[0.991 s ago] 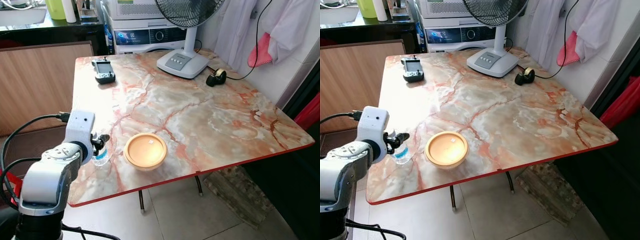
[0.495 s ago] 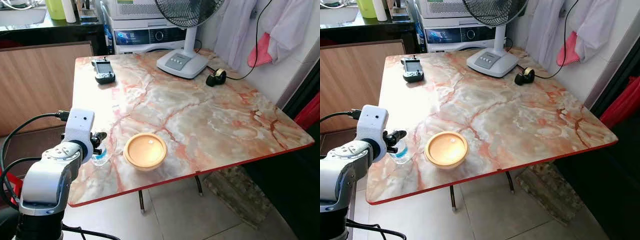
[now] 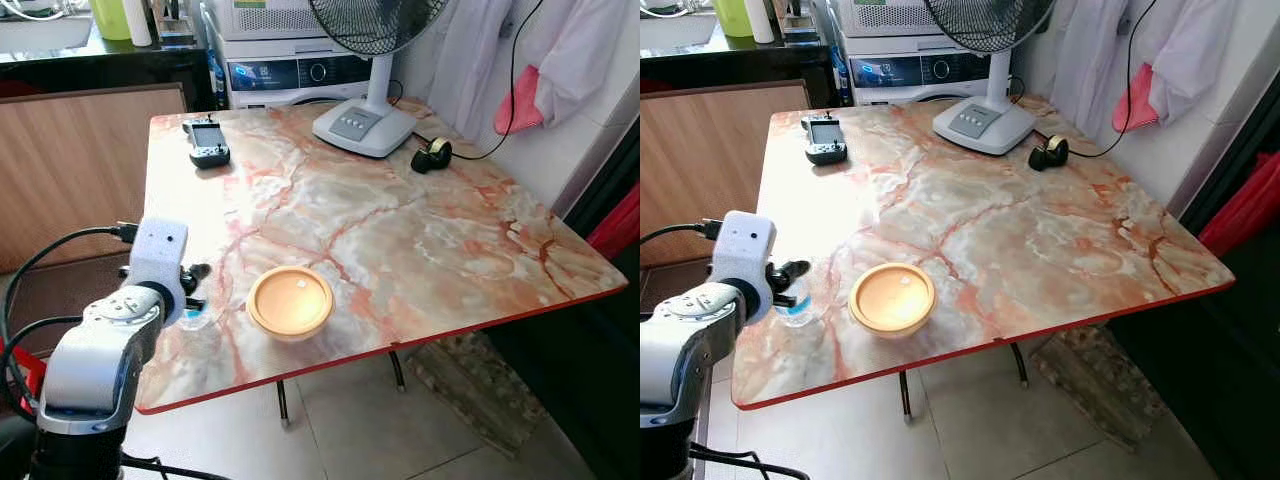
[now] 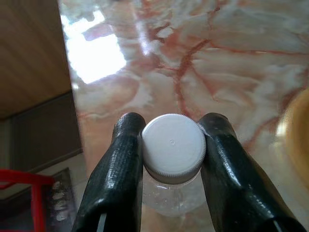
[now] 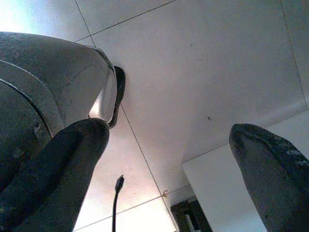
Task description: Restocking fridge
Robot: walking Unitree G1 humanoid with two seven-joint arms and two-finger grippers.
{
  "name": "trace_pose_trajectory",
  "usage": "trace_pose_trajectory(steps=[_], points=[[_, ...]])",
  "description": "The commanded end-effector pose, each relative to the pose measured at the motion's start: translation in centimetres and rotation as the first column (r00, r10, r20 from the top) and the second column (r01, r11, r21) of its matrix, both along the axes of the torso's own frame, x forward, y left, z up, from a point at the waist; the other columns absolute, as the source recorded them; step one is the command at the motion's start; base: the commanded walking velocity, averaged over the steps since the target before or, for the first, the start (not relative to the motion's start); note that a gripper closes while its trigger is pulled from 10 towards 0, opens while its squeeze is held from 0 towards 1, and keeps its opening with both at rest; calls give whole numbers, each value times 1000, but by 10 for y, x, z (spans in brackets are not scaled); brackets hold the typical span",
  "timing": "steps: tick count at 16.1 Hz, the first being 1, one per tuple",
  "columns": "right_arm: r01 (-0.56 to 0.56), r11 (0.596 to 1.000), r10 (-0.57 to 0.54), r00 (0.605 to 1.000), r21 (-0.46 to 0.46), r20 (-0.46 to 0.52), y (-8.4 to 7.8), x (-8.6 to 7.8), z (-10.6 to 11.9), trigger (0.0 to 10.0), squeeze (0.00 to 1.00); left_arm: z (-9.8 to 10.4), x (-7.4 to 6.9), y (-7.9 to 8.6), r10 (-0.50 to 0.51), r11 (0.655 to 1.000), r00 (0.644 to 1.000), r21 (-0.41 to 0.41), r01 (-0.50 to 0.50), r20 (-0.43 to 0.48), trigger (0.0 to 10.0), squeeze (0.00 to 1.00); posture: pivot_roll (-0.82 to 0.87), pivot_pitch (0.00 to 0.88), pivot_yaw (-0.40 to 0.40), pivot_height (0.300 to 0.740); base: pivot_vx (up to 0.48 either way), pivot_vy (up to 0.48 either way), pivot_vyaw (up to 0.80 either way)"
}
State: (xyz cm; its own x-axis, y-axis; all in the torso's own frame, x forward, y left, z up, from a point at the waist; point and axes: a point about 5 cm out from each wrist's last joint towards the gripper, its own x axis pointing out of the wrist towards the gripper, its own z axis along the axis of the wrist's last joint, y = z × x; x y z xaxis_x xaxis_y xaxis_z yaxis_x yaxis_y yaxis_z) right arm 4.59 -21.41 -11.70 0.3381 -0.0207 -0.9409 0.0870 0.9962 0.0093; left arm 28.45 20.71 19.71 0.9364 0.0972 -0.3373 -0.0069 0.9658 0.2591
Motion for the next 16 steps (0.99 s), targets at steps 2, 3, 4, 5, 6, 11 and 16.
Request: trace_pose_trajectory(steps=[2, 3, 4, 5, 6, 11, 16], points=[[-21, 999, 21, 1000, 32, -9, 7, -3, -1, 10000, 0, 12, 3, 12, 54, 995, 995, 84, -60, 80, 0, 0, 198, 0, -80, 740, 0, 0, 0], [-22, 999, 22, 1000, 34, -9, 7, -2, -1, 10000, 0, 28, 5, 25, 118, 986, 975, 95, -138, 190, 0, 0, 200, 0, -77, 740, 0, 0, 0], [-22, 999, 23, 1000, 35, -9, 7, -2, -1, 10000, 0, 30, 5, 28, 136, 983, 969, 94, -157, 205, 0, 0, 200, 0, -77, 740, 0, 0, 0], [-22, 999, 23, 1000, 36, -9, 8, -2, -1, 10000, 0, 35, 3, 44, 214, 964, 941, 100, -247, 261, 0, 0, 202, 0, -77, 740, 0, 0, 0], [-22, 999, 23, 1000, 37, -9, 8, -2, -2, 10000, 0, 30, -1, 63, 295, 935, 912, 109, -337, 286, 10000, 0, 204, 0, -74, 740, 0, 0, 0], [-11, 999, 11, 1000, 41, -5, 10, -2, -2, 10000, 0, -76, -40, 117, 505, 844, 856, 145, -517, 112, 10000, 0, 196, 0, -61, 740, 0, 0, 0], [0, 999, 0, 1000, 38, -1, 9, -1, -2, 10000, 0, -164, -72, 101, 471, 875, 882, 140, -464, -16, 10000, 0, 186, 0, -61, 740, 0, 0, 0]])
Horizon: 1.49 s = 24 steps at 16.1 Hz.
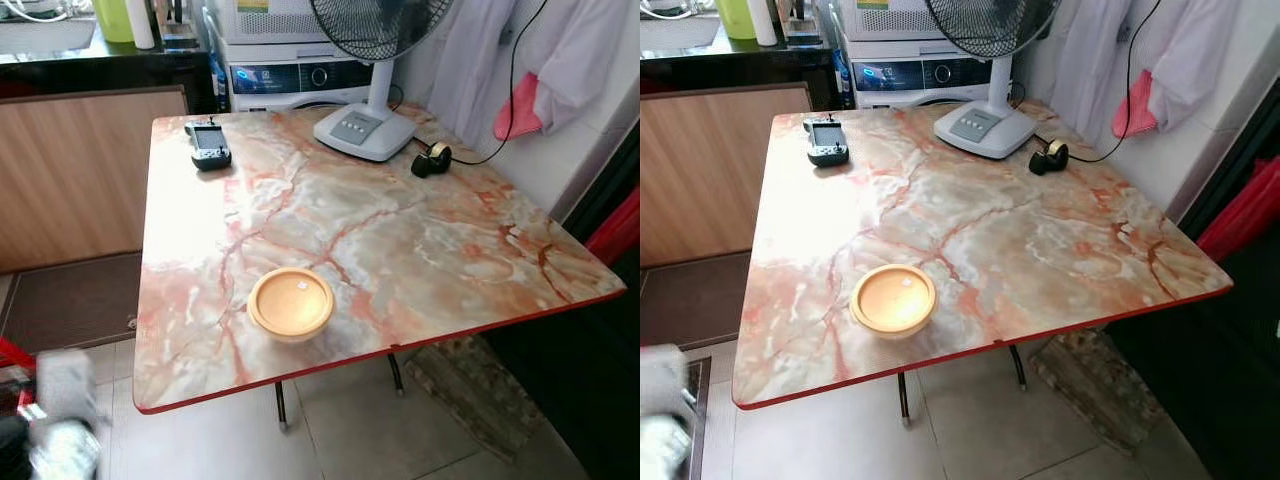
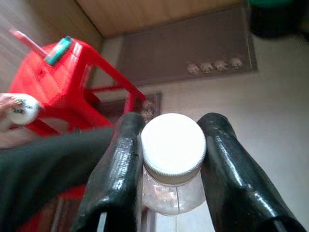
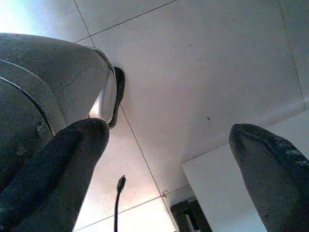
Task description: Restocking fridge
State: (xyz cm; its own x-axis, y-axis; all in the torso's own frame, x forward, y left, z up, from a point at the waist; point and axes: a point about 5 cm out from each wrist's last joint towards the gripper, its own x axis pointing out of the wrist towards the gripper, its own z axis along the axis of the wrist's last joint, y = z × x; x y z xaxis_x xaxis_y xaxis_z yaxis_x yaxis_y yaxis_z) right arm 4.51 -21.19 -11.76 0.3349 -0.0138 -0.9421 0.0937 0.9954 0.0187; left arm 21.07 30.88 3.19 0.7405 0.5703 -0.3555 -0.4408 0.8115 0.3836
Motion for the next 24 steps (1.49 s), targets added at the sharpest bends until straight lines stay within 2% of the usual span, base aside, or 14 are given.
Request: trace_pose_trajectory(steps=[1, 3, 6, 8, 10, 12, 13, 18, 20, 24], points=[[-3, 1000, 2, 1000, 28, 4, 7, 0, -1, 10000, 0, -10, -2, -6, -46, 999, 999, 23, 46, -15, 10000, 0, 179, 0, -57, 740, 0, 0, 0], [8, 1000, -9, 1000, 28, 7, 7, 0, -1, 10000, 0, -37, -15, -13, -53, 998, 994, 27, 55, -98, 10000, 0, 172, 0, -54, 740, 0, 0, 0], [16, 1000, -16, 1000, 24, 6, 6, 0, -1, 10000, 0, -65, -21, -31, -116, 993, 978, -48, 110, -171, 10000, 0, 160, 0, -55, 740, 0, 0, 0], [25, 999, -25, 1000, 23, 7, 6, 0, -1, 10000, 0, -80, -25, -40, -135, 988, 964, -110, 112, -230, 10000, 0, 149, 0, -57, 740, 0, 0, 0], [34, 999, -34, 999, 19, 9, 6, -1, -1, 10000, 0, -99, -40, -50, -157, 977, 927, -191, 95, -341, 10000, 0, 114, 0, -54, 740, 0, 0, 0], [52, 999, -52, 999, 16, 15, 6, -1, -1, 10000, 0, -104, -46, -52, -153, 973, 920, -220, 75, -361, 10000, 0, 97, 0, -49, 740, 0, 0, 0], [62, 998, -62, 998, 12, 16, 5, -2, -1, 10000, 0, -110, -51, -59, -160, 968, 907, -242, 67, -389, 10000, 0, 88, 0, -50, 740, 0, 0, 0], [61, 998, -61, 998, 6, 6, 3, -4, -1, 10000, 0, -117, -60, -69, -150, 958, 904, -285, 32, -400, 10000, 0, 74, 0, -45, 740, 0, 0, 0], [63, 998, -63, 998, 5, 5, 3, -5, -1, 10000, 0, -119, -63, -69, -145, 959, 897, -284, 23, -417, 10000, 0, 79, 0, -44, 740, 0, 0, 0], [54, 998, -54, 998, 12, 11, 2, -4, 0, 10000, 0, -119, -71, -57, -125, 953, 898, -302, -9, -421, 10000, 0, 84, 0, -55, 740, 0, 0, 0]])
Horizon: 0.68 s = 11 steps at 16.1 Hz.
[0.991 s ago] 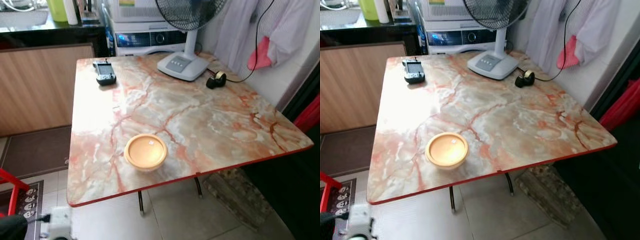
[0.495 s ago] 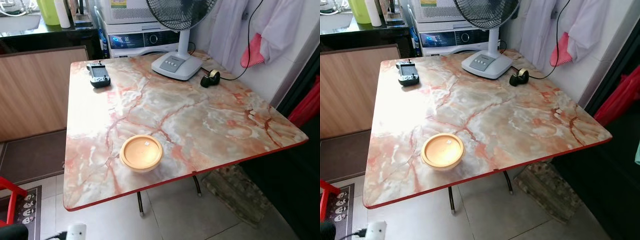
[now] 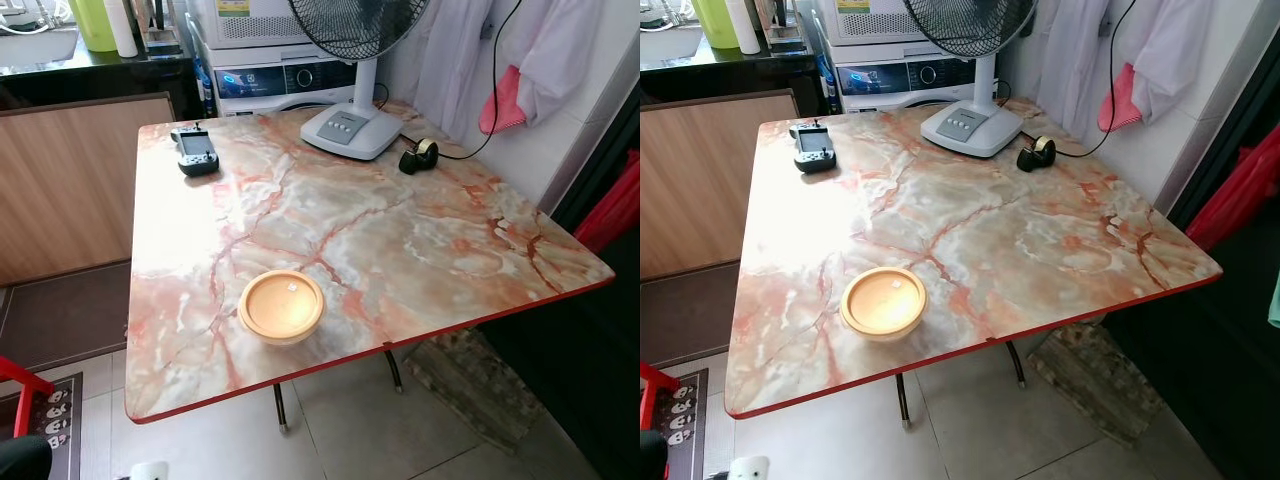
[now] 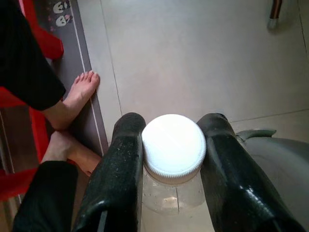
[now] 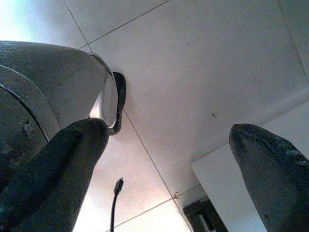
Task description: Restocking fridge
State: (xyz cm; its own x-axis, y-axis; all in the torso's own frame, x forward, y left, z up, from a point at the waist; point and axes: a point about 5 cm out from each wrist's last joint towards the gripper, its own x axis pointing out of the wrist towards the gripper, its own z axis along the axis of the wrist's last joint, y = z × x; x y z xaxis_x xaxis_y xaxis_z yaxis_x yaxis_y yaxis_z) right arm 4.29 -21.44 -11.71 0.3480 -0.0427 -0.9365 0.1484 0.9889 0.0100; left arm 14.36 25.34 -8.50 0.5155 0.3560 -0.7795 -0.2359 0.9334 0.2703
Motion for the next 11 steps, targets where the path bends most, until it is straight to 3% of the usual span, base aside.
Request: trace_pose_trajectory(steps=[1, 3, 7, 9, 11], points=[[-1, 1000, 1, 1000, 18, -5, 5, -2, -1, 10000, 0, -1, -4, 3, 18, 1000, 1000, -16, -18, -9, 10000, 0, 78, 0, -54, 740, -259, 0, 0], [10, 1000, -10, 1000, 16, -5, 5, -3, -1, 10000, 0, -1, -2, -1, -1, 1000, 1000, -23, 1, -12, 10000, 0, 67, 0, -48, 740, -302, 0, 0], [18, 1000, -18, 1000, 12, -10, 4, -4, -1, 10000, 0, 2, 18, -13, -15, 999, 1000, -38, 15, 14, 10000, 0, 66, 0, -50, 740, -316, 0, 0], [18, 1000, -17, 1000, 13, -10, 5, -4, -1, 10000, 0, 1, 19, -19, -19, 999, 1000, -43, 20, 14, 10000, 0, 65, 0, -49, 740, -304, 0, 0], [18, 1000, -18, 1000, 14, -11, 5, -5, -1, 10000, 0, -1, 17, -24, -19, 999, 1000, -44, 20, 11, 10000, 0, 68, 0, -50, 740, 246, 0, 0]])
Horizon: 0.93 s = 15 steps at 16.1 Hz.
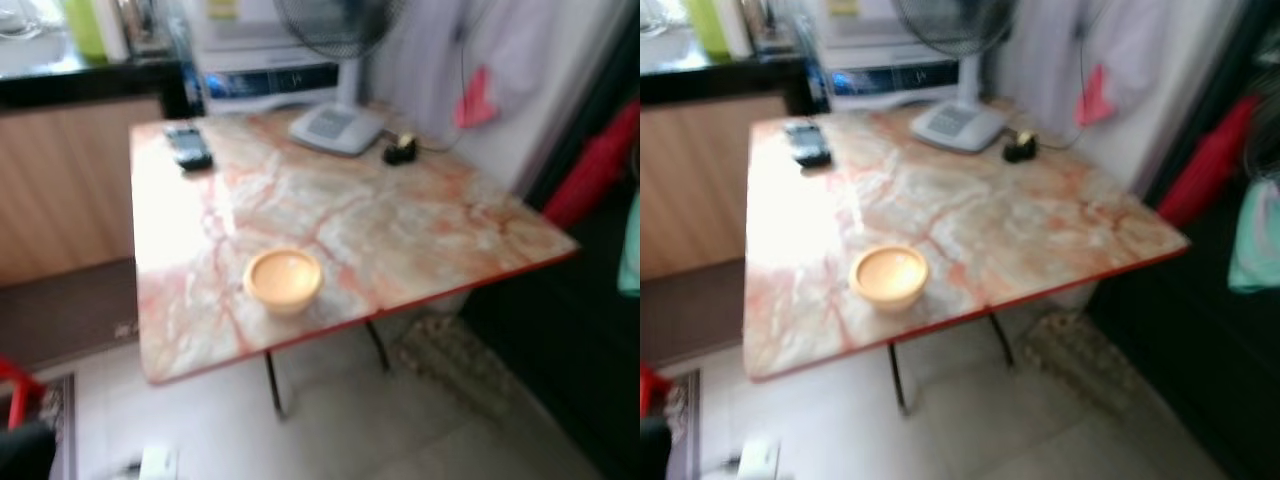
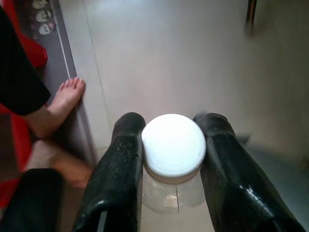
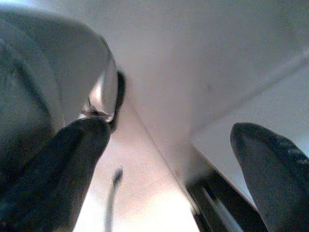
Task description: Restocking fridge
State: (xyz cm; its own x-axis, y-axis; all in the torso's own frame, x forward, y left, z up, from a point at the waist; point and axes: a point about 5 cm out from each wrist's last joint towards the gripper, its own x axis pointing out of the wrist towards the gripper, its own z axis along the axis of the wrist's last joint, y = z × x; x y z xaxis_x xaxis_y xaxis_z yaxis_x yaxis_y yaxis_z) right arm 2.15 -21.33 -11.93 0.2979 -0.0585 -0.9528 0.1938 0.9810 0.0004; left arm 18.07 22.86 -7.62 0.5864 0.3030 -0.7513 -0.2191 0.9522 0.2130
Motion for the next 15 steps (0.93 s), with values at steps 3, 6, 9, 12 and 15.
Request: trace_pose_trajectory(steps=[3, 6, 9, 12, 15], points=[[-35, 999, 34, 999, 14, 38, 4, 17, 1, 10000, 0, -10, -19, -5, 10, 1000, 998, 6, -9, -67, 10000, 0, 67, 0, -49, 740, 0, 0, 0], [-28, 1000, 28, 999, 13, 41, 4, 17, 1, 10000, 0, -8, -10, -10, 12, 1000, 998, 10, -11, -66, 10000, 0, 68, 0, -50, 740, 0, 0, 0], [-22, 1000, 21, 999, 10, 43, 4, 18, 1, 10000, 0, 0, 5, -5, 17, 1000, 999, 14, -17, -44, 10000, 0, 69, 0, -53, 740, 0, 0, 0], [-25, 1000, 24, 999, 14, 39, 4, 18, 1, 10000, 0, -3, -6, 6, 16, 1000, 998, 22, -14, -58, 10000, 0, 71, 0, -54, 740, 0, 0, -800], [-37, 999, 37, 999, 14, 38, 4, 20, 1, 10000, 0, -2, -7, 8, 14, 1000, 998, 22, -13, -61, 10000, 0, 73, 0, -55, 740, 0, 0, -800]])
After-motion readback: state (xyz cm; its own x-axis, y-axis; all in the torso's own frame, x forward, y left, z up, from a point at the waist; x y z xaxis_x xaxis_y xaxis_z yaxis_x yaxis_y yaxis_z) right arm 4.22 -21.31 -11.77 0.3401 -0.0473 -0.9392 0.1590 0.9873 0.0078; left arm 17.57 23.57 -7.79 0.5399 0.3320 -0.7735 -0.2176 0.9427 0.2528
